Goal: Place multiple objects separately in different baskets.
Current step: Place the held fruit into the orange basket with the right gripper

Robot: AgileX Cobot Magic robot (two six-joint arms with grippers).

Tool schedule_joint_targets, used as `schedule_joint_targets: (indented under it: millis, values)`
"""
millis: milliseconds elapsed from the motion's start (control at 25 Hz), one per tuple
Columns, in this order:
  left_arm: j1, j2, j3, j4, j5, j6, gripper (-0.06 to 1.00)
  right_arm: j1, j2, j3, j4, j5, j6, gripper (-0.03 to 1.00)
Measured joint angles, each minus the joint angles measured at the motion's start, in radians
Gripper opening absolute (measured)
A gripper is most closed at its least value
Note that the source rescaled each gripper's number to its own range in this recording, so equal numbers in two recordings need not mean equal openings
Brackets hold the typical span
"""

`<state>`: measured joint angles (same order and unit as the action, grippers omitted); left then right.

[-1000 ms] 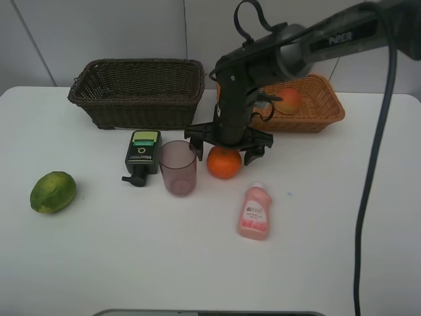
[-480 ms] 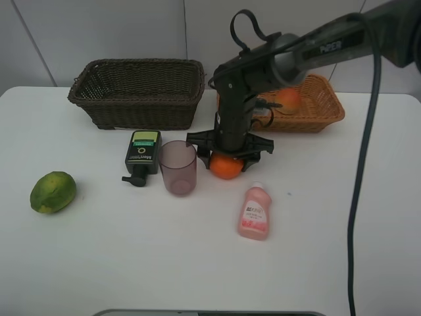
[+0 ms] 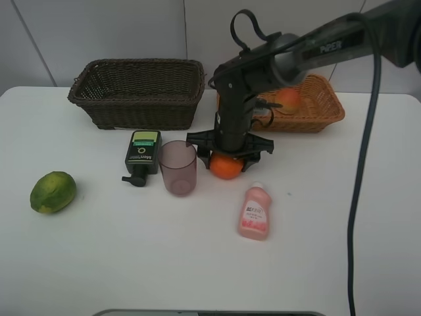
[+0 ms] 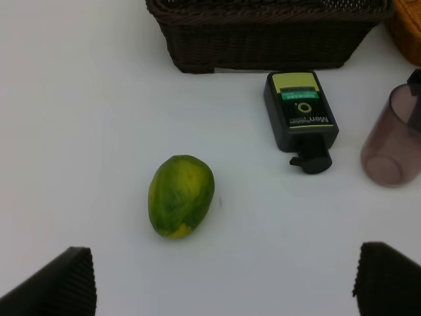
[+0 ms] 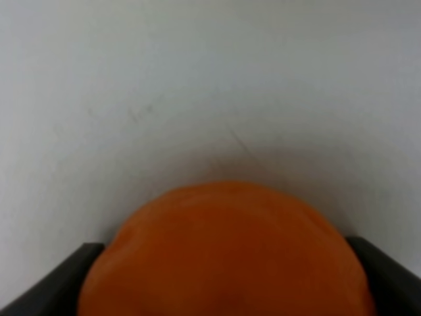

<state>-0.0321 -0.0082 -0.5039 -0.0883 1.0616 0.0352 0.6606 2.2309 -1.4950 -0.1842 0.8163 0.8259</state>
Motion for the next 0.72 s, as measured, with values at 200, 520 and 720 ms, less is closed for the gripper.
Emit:
schedule_joint_targets:
  millis: [200,520,720]
  values:
    - [0.0,0.0,0.0,0.0,0.0,0.0,1.0,0.0,0.0,0.0,0.0,0.003,0.0,0.47]
    - [0.0,0.0,0.0,0.0,0.0,0.0,1.0,0.0,0.0,0.0,0.001,0.007,0.0,0.47]
    - [0.0,0.0,0.0,0.0,0.0,0.0,1.0,-0.001,0.0,-0.031,0.007,0.056,-0.038,0.47]
